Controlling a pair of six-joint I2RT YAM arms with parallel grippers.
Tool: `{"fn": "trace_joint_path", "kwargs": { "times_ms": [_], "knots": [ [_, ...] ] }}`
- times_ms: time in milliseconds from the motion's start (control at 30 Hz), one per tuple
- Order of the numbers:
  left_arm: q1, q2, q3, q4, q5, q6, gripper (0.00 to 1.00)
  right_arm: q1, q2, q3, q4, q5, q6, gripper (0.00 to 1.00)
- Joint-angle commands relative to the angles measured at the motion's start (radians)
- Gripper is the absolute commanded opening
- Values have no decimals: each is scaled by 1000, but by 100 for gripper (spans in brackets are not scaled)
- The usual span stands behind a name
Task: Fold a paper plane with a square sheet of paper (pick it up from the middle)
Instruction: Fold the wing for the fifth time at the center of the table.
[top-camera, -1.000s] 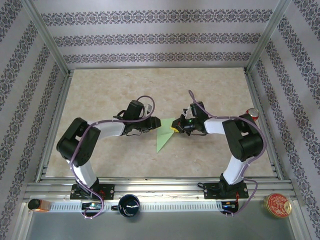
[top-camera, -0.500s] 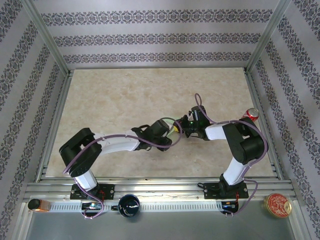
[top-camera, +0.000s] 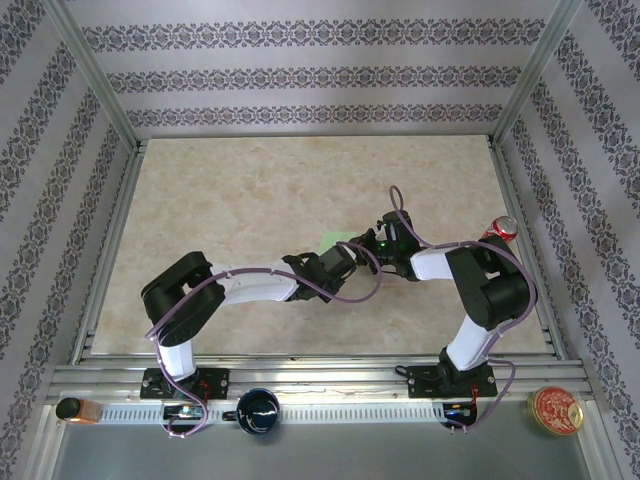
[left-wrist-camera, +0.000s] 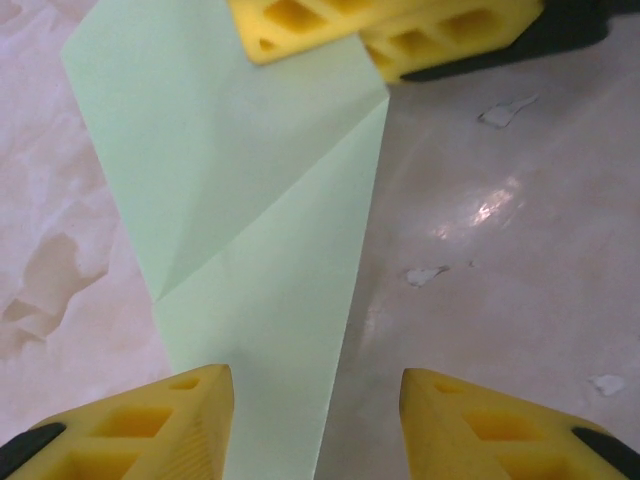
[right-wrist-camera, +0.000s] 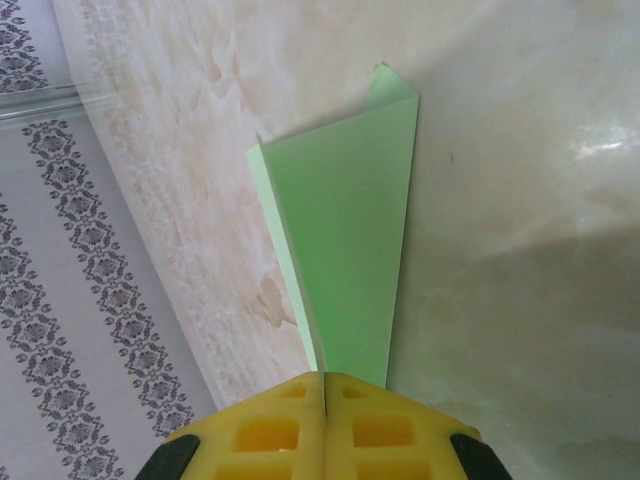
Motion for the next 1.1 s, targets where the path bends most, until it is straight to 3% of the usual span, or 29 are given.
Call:
{"fn": "trace_joint_path", "kwargs": {
  "times_ms": [0, 700, 1067],
  "knots": [
    [-6, 10, 11, -41, -40, 32, 47, 11, -23, 9, 15, -3, 9, 2],
    [-6, 33, 26, -58, -92, 61, 22, 8, -26, 6, 19, -17, 7, 4],
    [-12, -13, 6, 0, -57, 58, 30, 8, -20, 9, 17, -14, 6, 4]
  ]
}}
